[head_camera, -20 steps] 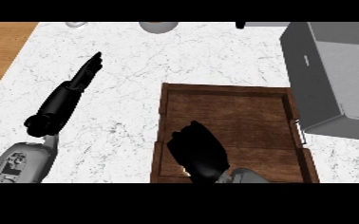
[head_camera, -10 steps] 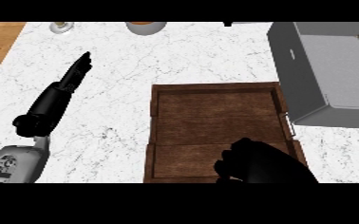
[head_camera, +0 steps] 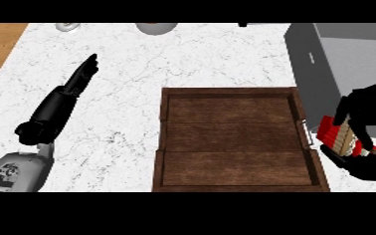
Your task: Pick the cupcake from the tray and place it in the cardboard box
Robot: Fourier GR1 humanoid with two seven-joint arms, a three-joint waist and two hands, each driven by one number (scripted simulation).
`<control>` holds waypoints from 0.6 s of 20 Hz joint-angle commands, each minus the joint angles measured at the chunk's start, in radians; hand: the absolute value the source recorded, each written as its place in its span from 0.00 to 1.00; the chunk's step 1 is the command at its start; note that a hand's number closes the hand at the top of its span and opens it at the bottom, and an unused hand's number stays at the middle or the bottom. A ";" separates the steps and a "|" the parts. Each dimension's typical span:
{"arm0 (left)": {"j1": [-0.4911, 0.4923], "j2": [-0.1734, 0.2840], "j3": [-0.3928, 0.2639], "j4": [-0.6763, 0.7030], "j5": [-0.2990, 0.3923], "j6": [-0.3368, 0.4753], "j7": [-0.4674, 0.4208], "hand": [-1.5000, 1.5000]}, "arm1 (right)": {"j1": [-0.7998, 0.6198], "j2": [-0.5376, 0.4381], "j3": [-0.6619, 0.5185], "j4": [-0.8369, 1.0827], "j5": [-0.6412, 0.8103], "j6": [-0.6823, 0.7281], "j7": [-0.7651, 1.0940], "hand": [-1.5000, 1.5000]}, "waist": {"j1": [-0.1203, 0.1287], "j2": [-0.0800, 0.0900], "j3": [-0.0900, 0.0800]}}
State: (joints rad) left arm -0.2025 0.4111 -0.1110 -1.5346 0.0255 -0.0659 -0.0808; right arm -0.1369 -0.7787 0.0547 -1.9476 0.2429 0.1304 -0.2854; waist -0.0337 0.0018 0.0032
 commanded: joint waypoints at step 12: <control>-0.063 -0.055 -0.038 0.019 -0.037 -0.033 0.000 0.50 | -0.381 -0.191 -0.080 0.843 0.130 0.164 -0.294 1.00 | 0.084 0.016 -0.002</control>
State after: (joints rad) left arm -0.2520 0.3813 -0.1292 -1.5328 0.0094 -0.1052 -0.0729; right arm -0.4390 -0.9234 -0.0818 -1.2724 0.2777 0.2561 -0.5199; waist 0.0361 0.0123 0.0011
